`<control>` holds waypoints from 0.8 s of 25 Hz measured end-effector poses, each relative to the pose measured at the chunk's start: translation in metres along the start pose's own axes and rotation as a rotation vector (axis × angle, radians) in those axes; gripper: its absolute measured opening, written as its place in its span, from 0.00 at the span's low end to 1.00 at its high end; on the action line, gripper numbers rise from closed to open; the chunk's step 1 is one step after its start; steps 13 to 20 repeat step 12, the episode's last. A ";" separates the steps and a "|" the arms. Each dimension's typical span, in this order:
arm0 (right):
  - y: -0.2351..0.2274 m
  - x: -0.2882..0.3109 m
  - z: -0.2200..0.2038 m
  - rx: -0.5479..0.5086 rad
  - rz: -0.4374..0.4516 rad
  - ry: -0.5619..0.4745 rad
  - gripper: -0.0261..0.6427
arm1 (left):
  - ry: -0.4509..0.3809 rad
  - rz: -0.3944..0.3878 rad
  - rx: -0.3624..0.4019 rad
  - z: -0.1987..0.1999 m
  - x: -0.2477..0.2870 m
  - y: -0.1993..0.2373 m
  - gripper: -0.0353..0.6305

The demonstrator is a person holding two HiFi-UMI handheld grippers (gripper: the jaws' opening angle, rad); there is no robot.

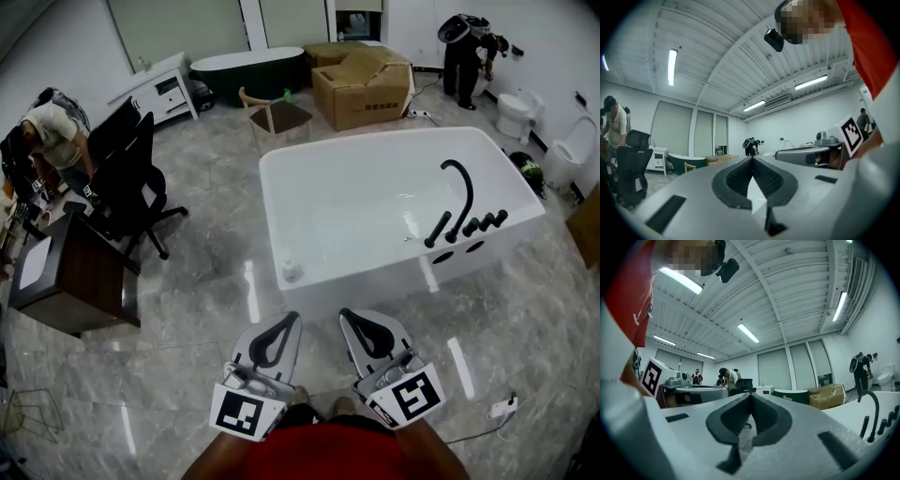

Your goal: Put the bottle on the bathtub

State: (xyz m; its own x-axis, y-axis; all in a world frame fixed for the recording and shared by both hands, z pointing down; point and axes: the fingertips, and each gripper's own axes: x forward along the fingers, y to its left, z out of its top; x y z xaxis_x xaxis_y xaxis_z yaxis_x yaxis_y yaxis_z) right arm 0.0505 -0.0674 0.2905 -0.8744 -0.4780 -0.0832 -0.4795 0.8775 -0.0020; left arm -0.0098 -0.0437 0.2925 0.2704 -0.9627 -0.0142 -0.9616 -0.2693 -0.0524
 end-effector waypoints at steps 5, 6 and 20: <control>0.006 0.002 0.000 -0.008 -0.008 0.008 0.04 | -0.009 -0.010 -0.006 0.000 -0.004 0.004 0.07; 0.006 0.002 0.000 -0.009 -0.011 0.009 0.04 | -0.010 -0.012 -0.006 0.000 -0.003 0.004 0.07; 0.008 0.005 -0.001 -0.011 -0.017 0.012 0.04 | -0.007 -0.014 -0.010 -0.002 -0.005 0.009 0.07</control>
